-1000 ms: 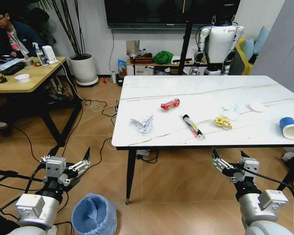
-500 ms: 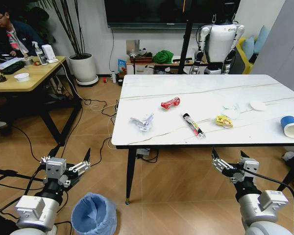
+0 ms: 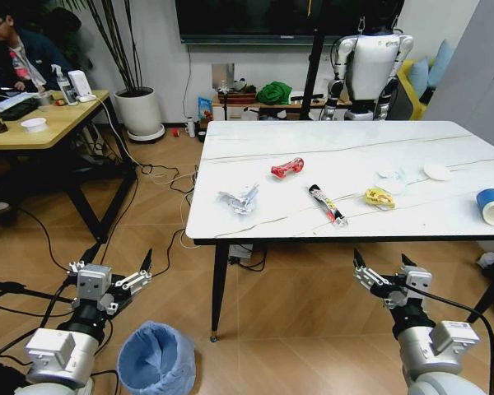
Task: Pick up the trash bin and place the trash from the table into it.
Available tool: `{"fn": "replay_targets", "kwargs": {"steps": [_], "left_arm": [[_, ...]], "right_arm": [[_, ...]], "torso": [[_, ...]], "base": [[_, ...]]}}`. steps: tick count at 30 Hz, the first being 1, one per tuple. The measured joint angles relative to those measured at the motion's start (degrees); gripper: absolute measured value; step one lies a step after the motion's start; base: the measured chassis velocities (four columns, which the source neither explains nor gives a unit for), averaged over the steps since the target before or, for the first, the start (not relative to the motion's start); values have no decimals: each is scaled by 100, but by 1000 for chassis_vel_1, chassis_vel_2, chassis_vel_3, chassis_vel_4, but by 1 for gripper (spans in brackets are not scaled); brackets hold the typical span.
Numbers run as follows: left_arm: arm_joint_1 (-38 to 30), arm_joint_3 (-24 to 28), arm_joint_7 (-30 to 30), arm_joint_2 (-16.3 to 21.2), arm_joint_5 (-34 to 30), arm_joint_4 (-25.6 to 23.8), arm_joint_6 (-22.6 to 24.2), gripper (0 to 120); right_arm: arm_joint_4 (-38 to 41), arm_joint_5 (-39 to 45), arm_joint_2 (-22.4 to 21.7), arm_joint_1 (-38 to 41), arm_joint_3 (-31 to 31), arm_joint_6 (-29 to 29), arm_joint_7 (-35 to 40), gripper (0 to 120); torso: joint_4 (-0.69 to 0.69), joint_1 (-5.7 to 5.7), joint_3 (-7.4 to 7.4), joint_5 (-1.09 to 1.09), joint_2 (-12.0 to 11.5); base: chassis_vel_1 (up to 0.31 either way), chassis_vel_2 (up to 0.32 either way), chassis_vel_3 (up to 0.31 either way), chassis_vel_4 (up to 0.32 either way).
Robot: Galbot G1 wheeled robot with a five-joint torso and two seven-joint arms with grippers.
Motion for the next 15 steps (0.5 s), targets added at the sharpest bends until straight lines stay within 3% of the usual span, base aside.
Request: {"fn": "replay_targets", "kwargs": {"steps": [15], "left_arm": [[13,-3,46,-45,29,-21,-11,100]], "right_arm": [[29,-34,40,-27,0,51,-3,100]], "torso": [[0,-189,-234,0,-423]], "base": [[0,0,0,0]]}}
